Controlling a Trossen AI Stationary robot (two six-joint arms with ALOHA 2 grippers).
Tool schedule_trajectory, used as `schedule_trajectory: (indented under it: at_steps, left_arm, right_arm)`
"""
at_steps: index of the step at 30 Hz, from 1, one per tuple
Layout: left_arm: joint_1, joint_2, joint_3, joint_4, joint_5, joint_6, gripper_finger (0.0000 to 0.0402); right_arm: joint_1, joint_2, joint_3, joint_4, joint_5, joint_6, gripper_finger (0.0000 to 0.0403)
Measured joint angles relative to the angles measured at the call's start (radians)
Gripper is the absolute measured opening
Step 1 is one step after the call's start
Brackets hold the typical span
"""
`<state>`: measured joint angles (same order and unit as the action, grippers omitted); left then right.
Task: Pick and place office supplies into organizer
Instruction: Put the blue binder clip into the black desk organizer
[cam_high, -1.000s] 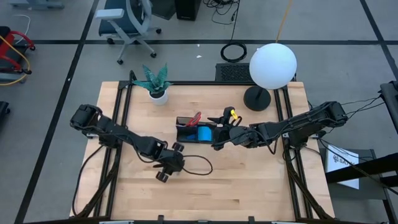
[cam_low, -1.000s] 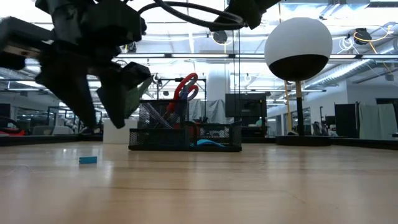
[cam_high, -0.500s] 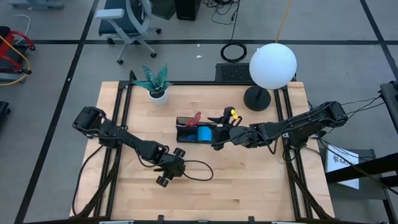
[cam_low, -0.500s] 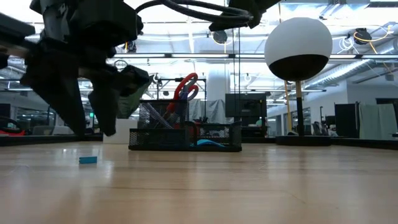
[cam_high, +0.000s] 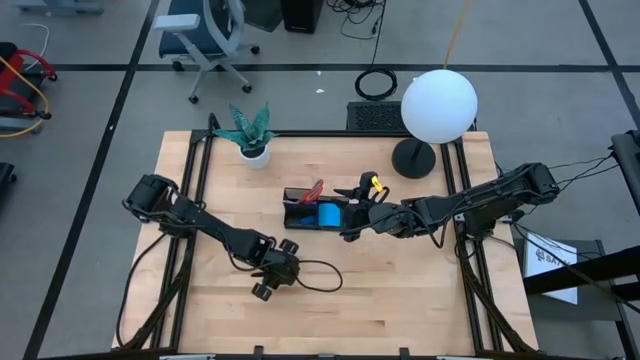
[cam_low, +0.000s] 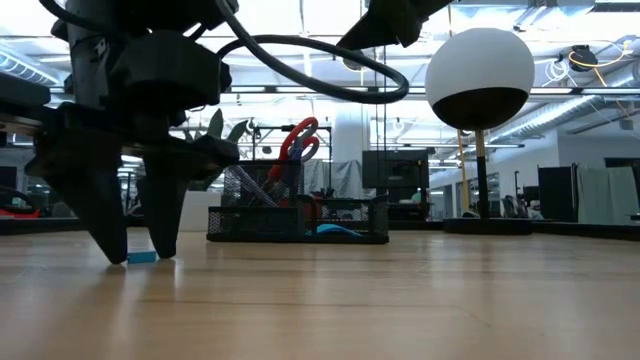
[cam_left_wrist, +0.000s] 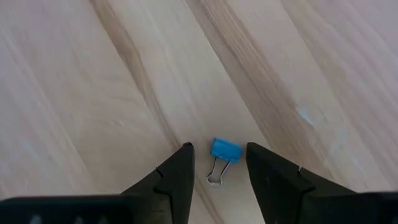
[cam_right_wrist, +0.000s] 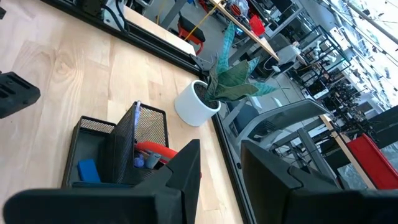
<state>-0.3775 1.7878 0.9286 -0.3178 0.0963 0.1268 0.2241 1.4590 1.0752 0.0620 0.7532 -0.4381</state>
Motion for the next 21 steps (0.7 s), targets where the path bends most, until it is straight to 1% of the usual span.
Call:
schedule_trajectory:
  at_steps: [17,21]
  left_arm:
    - [-0.001,0.004,-0.001,0.019,0.004,0.0,0.0151]
    - [-0.001,0.005,-0.001,0.014,-0.005,0.0,0.013]
  right_arm:
    - [0.0,0.0,0.0,0.0,0.0,0.0,0.0105]
    - [0.0,0.0,0.0,0.0,0.0,0.0,0.0105]
